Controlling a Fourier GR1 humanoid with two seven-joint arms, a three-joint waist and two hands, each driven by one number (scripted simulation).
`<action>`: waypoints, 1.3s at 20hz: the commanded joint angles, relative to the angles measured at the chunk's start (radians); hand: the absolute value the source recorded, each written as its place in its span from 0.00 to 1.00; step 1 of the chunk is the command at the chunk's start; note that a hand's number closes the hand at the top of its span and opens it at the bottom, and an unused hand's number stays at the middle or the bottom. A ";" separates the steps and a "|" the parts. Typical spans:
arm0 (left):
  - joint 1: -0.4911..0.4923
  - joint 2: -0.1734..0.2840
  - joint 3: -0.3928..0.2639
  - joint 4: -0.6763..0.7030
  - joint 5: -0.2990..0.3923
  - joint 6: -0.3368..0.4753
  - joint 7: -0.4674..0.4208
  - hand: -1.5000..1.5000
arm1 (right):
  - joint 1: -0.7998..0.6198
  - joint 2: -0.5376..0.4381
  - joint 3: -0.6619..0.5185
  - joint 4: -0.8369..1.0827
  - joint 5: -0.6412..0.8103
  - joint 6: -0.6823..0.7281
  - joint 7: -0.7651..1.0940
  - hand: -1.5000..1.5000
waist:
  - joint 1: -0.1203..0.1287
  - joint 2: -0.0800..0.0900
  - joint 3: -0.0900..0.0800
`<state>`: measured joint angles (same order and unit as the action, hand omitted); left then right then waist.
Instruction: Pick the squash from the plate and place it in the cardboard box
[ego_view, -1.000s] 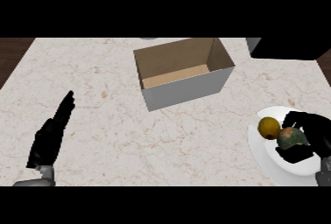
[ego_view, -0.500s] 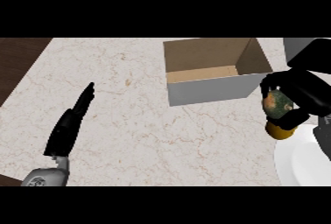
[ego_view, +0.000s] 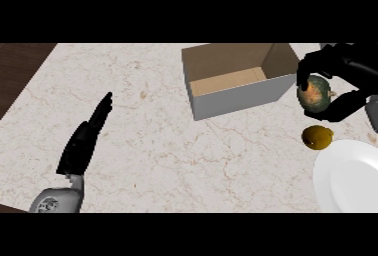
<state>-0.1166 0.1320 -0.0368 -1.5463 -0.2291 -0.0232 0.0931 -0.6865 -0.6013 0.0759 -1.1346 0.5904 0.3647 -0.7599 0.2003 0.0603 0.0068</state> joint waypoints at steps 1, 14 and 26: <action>-0.007 -0.001 0.003 -0.003 -0.007 0.010 0.010 0.50 | -0.126 0.004 -0.040 0.119 -0.133 0.147 -0.175 1.00 | -0.006 -0.007 -0.001; -0.010 0.024 0.054 0.040 0.001 0.019 0.000 0.50 | -0.408 0.078 0.121 0.352 -0.251 0.258 -0.206 1.00 | -0.077 -0.026 -0.007; 0.020 -0.003 0.058 0.053 -0.016 0.061 -0.011 0.50 | -0.574 0.315 0.304 0.581 -0.163 0.137 -0.167 1.00 | -0.131 -0.037 -0.007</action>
<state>-0.0830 0.1495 0.0262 -1.5112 -0.2299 0.0119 0.0797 -1.2225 -0.3535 0.3335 -0.6284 0.3990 0.4140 -0.8228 0.0919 0.0259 -0.0005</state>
